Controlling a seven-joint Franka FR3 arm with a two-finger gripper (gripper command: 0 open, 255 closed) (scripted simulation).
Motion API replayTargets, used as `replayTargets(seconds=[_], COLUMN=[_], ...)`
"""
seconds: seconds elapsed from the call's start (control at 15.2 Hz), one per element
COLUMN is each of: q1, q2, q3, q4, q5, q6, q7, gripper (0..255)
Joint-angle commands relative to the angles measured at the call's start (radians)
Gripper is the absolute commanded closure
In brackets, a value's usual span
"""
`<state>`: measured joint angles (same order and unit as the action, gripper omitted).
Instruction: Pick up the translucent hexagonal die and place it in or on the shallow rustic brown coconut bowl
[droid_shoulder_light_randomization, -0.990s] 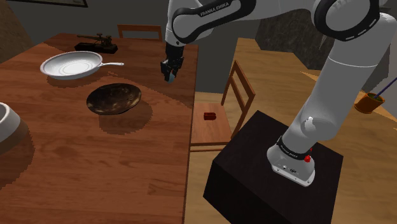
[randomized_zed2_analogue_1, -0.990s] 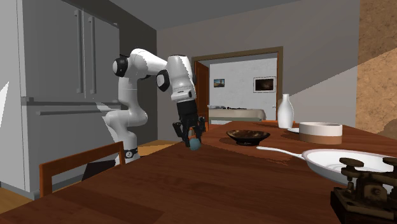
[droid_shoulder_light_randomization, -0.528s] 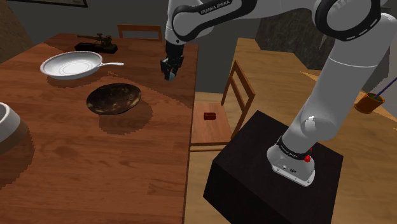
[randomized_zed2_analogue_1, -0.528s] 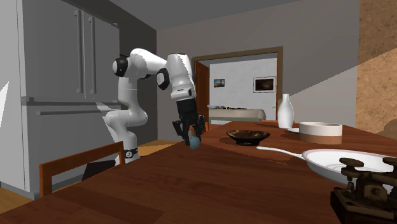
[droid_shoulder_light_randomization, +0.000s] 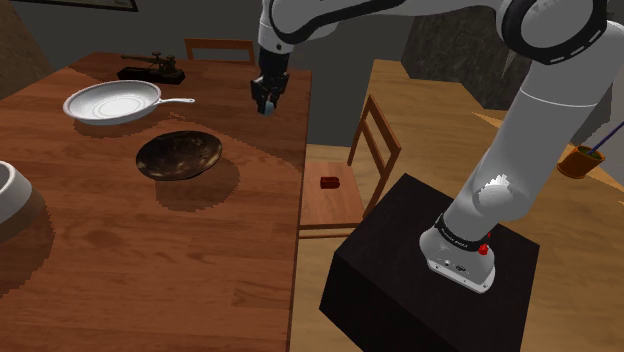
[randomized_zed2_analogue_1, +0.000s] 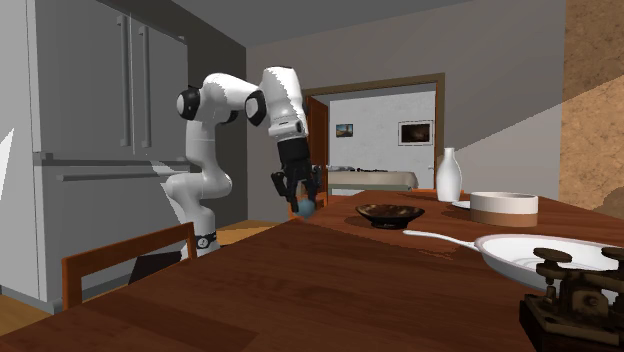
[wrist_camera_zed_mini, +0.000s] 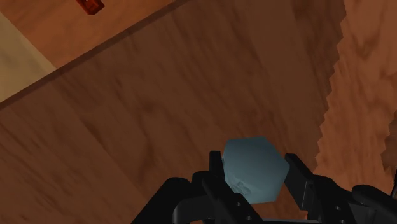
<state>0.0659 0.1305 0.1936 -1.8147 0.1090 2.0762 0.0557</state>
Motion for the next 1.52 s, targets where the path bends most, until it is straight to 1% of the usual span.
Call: replayTargets(seconds=[0.0, 0.79, 1.12, 1.45], q1=[0.0, -0.001, 0.07, 0.152], q2=[-0.006, -0.017, 0.063, 0.172], q3=[0.0, 0.0, 0.044, 0.077], q4=[0.02, 0.162, 0.266, 0.415], q5=[-0.001, -0.005, -0.046, -0.1], q6=[-0.025, -0.179, -0.193, -0.226], q7=[0.004, 0.019, 0.141, 0.259], gripper=[255, 255, 255, 255])
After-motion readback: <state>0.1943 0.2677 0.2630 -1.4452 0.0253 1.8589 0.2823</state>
